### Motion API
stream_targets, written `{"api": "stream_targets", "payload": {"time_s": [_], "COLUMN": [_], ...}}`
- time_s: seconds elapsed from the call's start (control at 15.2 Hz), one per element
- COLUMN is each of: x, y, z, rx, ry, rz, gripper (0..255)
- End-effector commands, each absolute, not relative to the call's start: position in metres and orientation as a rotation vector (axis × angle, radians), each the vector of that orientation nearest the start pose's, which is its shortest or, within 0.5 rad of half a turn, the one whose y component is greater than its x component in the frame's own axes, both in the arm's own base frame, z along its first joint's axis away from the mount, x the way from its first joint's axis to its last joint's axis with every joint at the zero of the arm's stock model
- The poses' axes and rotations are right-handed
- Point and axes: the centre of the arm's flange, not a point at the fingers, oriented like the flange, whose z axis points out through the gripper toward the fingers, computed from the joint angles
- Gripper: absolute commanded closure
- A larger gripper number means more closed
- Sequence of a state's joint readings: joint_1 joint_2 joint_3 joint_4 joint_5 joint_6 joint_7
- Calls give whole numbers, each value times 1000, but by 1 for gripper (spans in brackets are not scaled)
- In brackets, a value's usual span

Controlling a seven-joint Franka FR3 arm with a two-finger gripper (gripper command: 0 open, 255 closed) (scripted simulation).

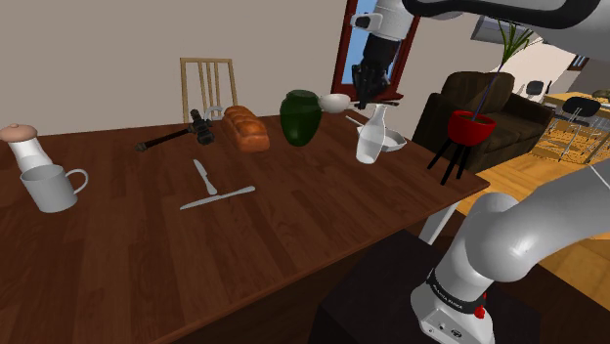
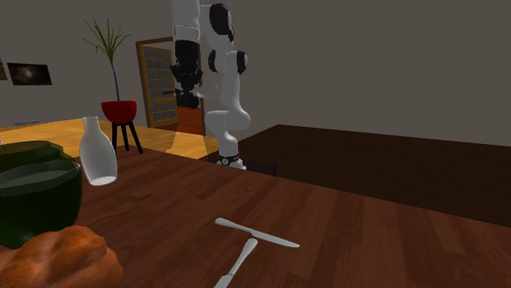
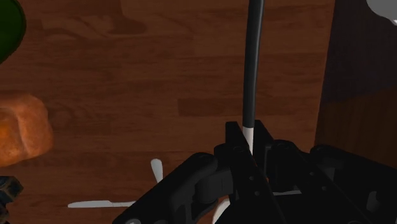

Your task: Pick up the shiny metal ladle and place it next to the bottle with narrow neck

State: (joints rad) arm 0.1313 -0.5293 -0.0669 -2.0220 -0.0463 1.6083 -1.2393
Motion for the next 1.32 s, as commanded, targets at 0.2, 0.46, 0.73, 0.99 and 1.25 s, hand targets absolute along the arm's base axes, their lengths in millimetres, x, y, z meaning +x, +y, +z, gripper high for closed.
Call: {"api": "stream_targets", "payload": {"time_s": [0.2,0.46,0.73,0.99,1.25], "x": [361,340,319,299,278], "y": [-48,-97,-145,-194,-242], "z": [663,663,663,663,663], "rx": [-2546,-2546,-2546,-2546,-2546], "ry": [-1958,-1958,-1958,-1958,-1958], "rz": [-143,-143,-143,-143,-143], "gripper": [255,255,255,255,255]}}
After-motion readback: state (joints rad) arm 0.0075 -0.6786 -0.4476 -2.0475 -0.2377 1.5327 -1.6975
